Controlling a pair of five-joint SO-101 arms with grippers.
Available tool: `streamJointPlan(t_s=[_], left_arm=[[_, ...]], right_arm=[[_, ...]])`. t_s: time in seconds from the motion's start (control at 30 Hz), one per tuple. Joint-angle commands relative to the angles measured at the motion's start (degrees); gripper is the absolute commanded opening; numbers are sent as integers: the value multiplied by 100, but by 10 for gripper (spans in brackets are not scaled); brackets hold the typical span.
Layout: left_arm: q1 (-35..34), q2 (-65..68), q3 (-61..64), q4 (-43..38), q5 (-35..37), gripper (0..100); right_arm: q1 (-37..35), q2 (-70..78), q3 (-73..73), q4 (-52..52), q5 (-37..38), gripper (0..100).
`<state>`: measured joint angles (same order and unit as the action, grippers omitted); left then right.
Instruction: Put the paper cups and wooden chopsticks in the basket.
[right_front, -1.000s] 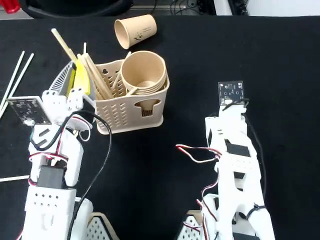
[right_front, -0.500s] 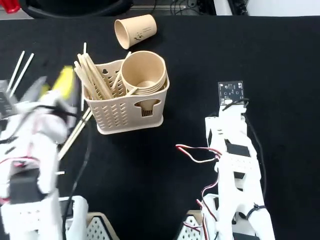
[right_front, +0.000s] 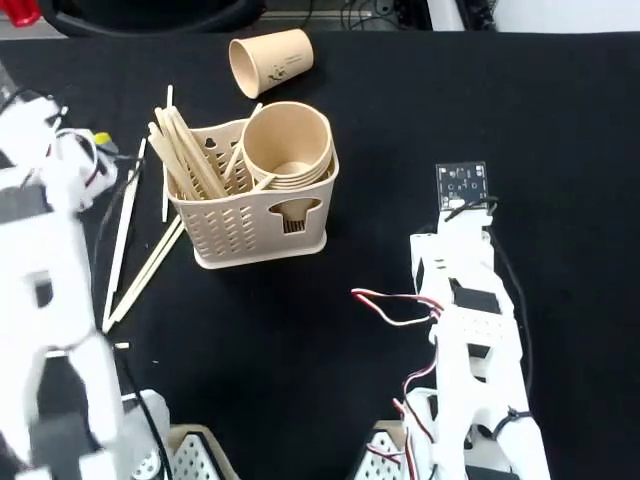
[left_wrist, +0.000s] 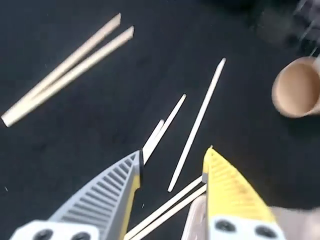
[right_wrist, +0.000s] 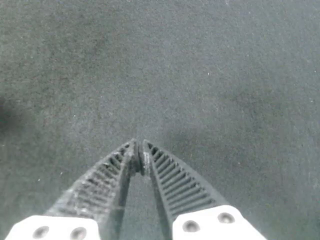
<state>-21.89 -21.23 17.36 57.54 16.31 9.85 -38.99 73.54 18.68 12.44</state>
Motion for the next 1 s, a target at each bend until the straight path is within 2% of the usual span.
streamJointPlan(t_s=[0.0,0.2,0.3,0.5,0.8,0.97], left_arm=[[-40,1292,-945,9,0,202],[-101,2620,-1736,-35,-70,202],[-31,3376,-2334,114,-545,201],[-101,4897,-3960,923,-826,201],[-57,6971,-6598,2620,-1697,201],[-31,7974,-7512,3367,-2066,200]], right_arm=[[-53,-180,-40,-114,44,13],[-53,-180,-40,-114,44,13],[-53,-180,-40,-114,44,13],[-53,-180,-40,-114,44,13],[-53,-180,-40,-114,44,13],[-53,-180,-31,-114,44,13]])
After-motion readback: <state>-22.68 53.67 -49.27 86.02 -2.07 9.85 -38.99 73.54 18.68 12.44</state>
